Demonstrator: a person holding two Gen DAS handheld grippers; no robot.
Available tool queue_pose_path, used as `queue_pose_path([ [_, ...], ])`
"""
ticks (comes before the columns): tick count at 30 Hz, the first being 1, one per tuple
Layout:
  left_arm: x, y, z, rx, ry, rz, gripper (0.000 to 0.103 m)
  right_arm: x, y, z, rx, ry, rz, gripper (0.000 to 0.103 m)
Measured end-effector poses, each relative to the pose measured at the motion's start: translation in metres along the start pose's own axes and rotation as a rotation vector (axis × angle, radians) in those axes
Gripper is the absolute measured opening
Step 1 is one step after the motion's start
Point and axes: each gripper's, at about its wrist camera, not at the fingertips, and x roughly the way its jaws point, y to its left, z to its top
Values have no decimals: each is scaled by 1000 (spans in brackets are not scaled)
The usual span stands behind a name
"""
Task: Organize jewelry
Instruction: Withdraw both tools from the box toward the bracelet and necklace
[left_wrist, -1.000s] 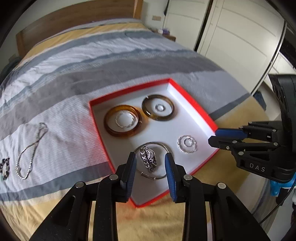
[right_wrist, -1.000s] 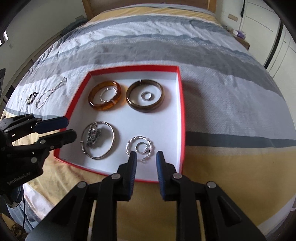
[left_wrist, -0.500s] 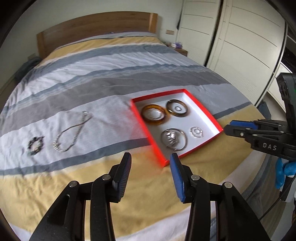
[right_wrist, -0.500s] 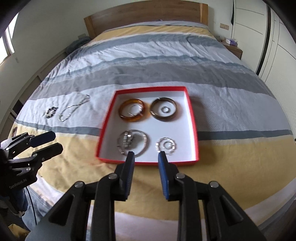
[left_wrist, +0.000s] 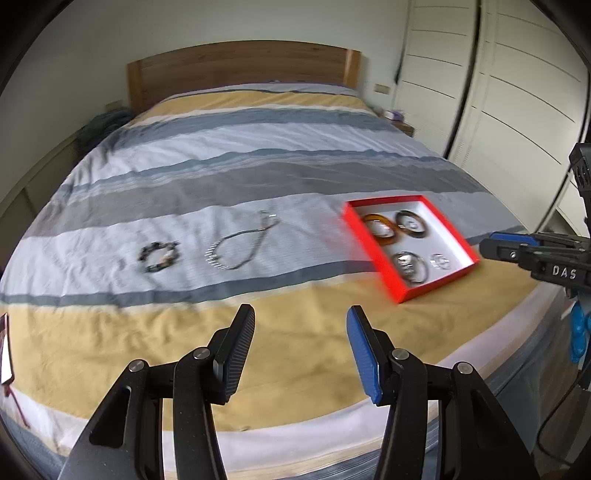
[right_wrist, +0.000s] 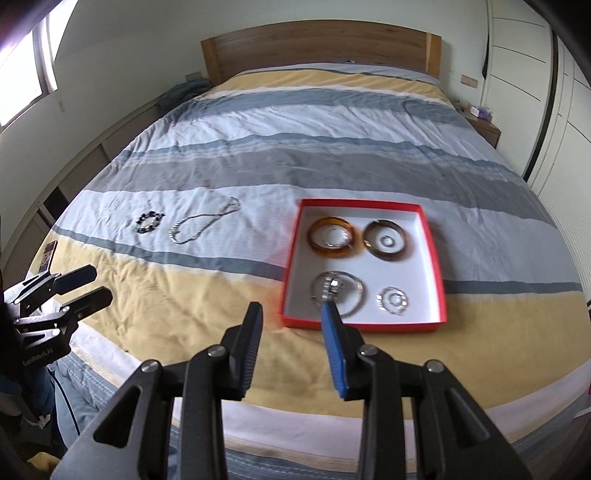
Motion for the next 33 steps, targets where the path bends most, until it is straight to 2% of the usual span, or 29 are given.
queue_pose_path([
  [8, -13, 62, -10, -73, -4, 74, 51, 14, 46, 14, -59, 7, 27, 32],
  [16, -6, 110, -11, -121, 22, 124, 52, 40, 72, 25, -76, 32, 65, 38],
  [23, 29, 147, -12, -175, 70, 151, 53, 86, 86, 33, -77, 98, 93, 39],
  [27, 52, 169, -12, -204, 102, 163, 53, 119, 92, 39, -82, 141, 104, 43],
  [33, 84, 201, 0, -243, 106, 186, 56, 167, 99, 55, -75, 179, 130, 44],
])
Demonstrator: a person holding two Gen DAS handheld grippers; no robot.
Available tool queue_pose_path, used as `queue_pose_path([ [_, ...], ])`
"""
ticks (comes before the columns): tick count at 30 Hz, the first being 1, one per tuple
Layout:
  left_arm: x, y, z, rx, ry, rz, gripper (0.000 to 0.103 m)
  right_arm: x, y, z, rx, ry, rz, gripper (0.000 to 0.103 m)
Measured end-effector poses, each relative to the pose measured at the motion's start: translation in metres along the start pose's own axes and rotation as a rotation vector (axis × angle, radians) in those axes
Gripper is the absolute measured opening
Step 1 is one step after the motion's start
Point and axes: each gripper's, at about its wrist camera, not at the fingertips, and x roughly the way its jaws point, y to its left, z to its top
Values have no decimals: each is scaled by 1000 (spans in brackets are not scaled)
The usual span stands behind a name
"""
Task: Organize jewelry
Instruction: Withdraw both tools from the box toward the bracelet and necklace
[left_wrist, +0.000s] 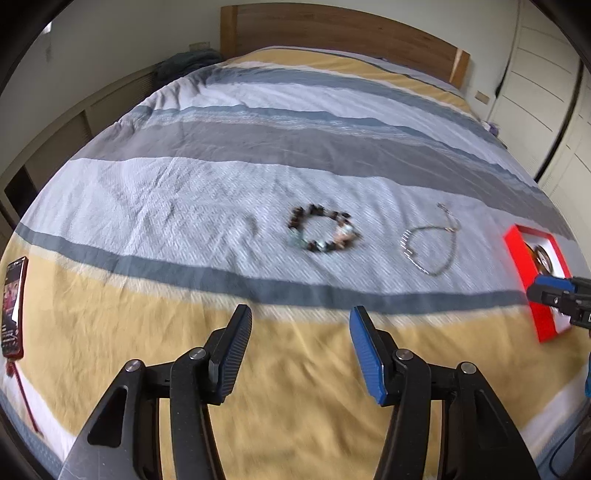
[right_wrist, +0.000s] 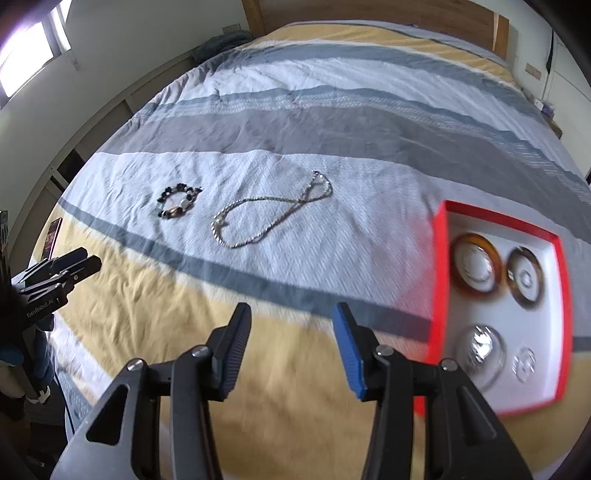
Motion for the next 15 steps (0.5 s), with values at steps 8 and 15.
queue_pose_path([
  [8, 41, 27, 26, -75, 5, -14, 58, 51, 4, 27, 9, 38, 53, 49],
  [15, 66, 37, 42, -140, 1, -65, 59, 84, 1, 38, 52, 64, 114, 53],
])
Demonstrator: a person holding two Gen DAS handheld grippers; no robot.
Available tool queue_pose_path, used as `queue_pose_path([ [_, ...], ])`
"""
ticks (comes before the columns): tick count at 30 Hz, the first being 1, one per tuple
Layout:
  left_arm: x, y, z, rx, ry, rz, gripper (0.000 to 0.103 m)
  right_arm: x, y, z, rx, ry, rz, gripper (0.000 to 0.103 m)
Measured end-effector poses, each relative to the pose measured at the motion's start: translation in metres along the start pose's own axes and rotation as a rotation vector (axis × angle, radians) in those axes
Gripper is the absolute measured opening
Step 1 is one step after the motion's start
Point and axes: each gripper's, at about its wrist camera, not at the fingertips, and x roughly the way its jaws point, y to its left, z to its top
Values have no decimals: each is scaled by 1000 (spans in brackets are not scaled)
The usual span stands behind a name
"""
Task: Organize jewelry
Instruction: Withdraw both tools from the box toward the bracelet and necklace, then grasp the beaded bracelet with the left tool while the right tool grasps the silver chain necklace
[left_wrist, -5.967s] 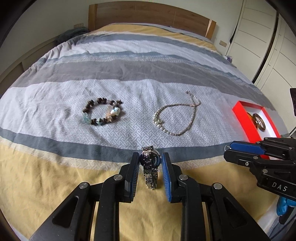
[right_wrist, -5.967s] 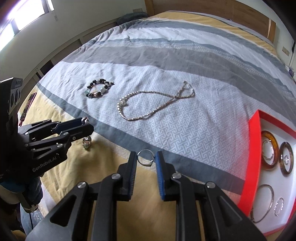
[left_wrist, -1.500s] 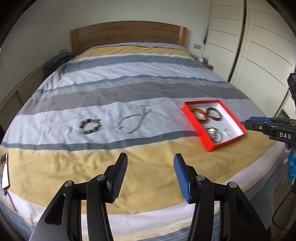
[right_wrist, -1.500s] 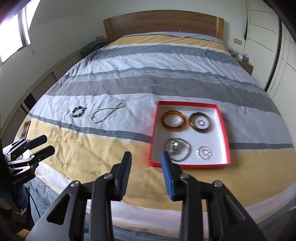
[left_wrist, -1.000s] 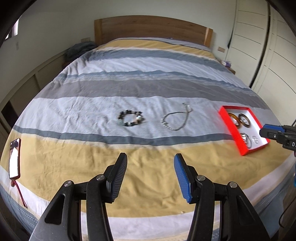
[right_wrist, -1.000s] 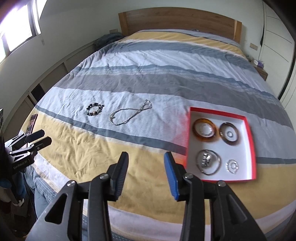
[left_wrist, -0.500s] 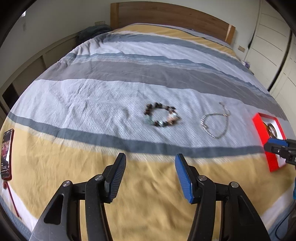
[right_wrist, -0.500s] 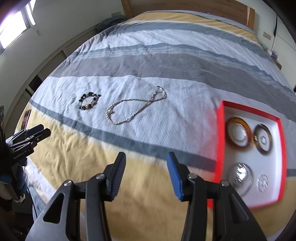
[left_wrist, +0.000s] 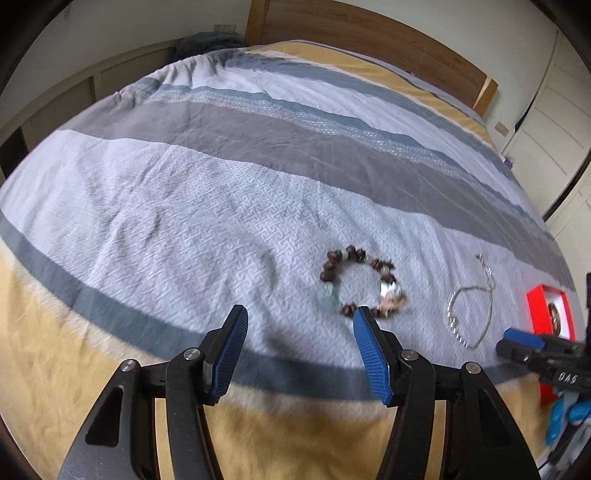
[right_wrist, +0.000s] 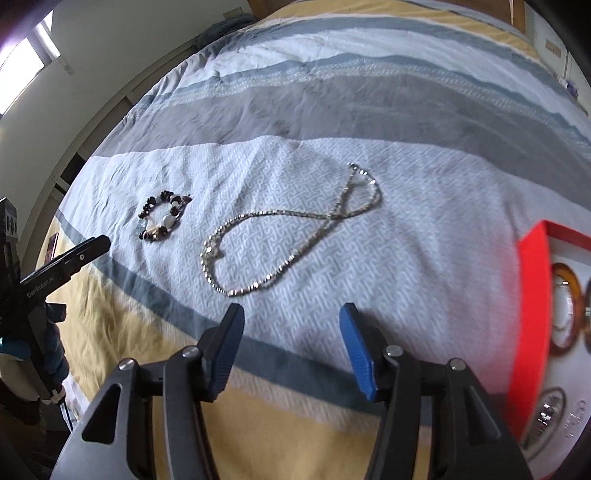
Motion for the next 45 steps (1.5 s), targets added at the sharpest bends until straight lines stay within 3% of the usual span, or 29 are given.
queue_pose_path([
  [5, 17, -6, 8, 0, 2, -29, 59, 13, -3, 9, 15, -12, 35, 54],
  [16, 57, -16, 17, 53, 15, 15, 58, 37, 2, 40, 48, -18, 70, 58],
  [35, 83, -25, 23, 172, -27, 8, 56, 67, 36, 57, 14, -43, -180, 62],
  [45, 86, -30, 21, 224, -52, -16, 42, 72, 48, 57, -40, -26, -247, 56],
])
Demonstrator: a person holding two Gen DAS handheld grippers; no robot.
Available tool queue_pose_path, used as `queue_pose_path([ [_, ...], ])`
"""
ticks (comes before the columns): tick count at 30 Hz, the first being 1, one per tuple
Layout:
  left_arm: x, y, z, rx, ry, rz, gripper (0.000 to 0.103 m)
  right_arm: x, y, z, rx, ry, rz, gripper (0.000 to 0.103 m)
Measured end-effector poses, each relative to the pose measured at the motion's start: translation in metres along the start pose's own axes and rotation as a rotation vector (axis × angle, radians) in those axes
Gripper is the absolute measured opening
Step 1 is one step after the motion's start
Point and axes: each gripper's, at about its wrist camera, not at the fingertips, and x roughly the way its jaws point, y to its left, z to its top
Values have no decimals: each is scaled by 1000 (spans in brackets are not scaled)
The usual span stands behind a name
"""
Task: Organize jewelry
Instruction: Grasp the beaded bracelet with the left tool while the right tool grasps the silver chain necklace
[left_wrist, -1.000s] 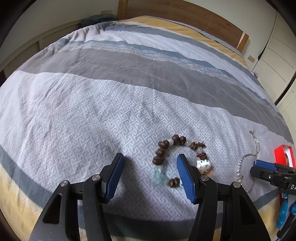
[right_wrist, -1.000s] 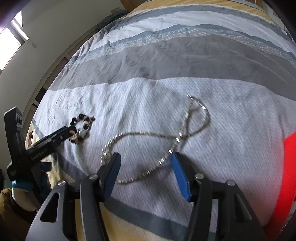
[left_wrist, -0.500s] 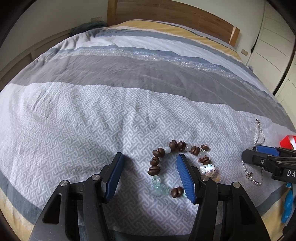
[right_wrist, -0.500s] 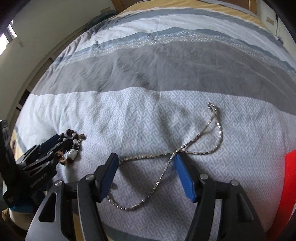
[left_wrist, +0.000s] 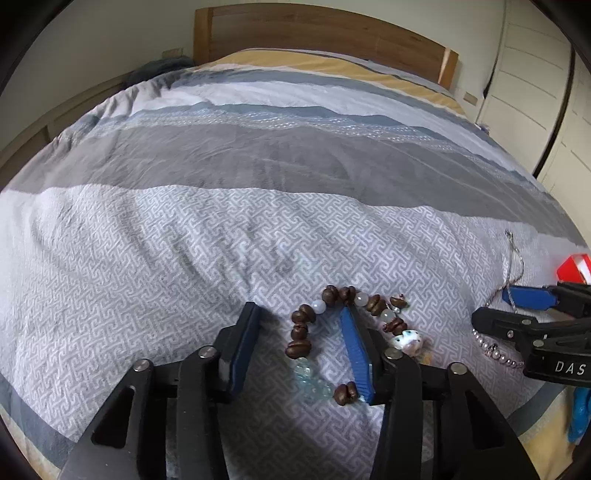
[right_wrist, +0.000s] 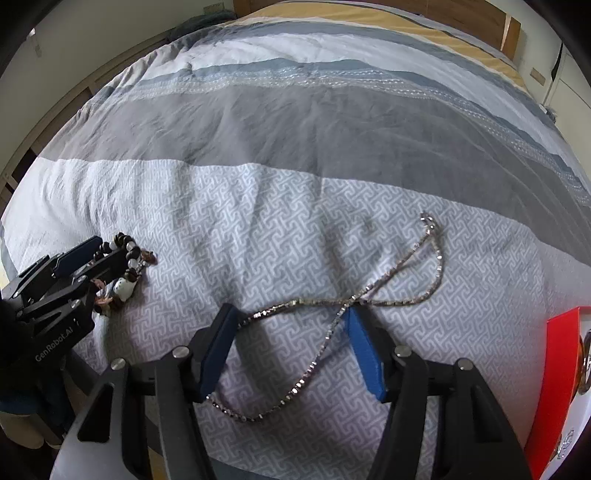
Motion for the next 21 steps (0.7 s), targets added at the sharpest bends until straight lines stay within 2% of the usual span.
queue_pose_path([
  [2, 0, -2, -2, 11, -4, -8, 37, -1, 0, 0, -4, 2, 2, 52],
  [6, 0, -3, -4, 8, -1, -8, 26, -5, 2, -6, -37, 7, -7, 34],
  [8, 0, -3, -4, 9, 3, -7, 21, -6, 3, -11, -54, 4, -5, 31],
  [10, 0, 0, -4, -1, 12, -14, 12, -8, 2, -14, -49, 5, 5, 27],
  [11, 0, 2, -4, -12, 16, -20, 10, -8, 2, -15, -52, 6, 6, 22],
  [12, -1, 6, -3, -31, 20, -37, 10, -10, 2, -16, -58, 9, 10, 16],
  [15, -5, 14, -3, -83, 24, -78, 10, -13, 3, -17, -72, 15, 32, 4],
  [21, -14, 24, 1, -170, 57, -118, 10, -29, -1, -19, -47, -14, 119, 2],
])
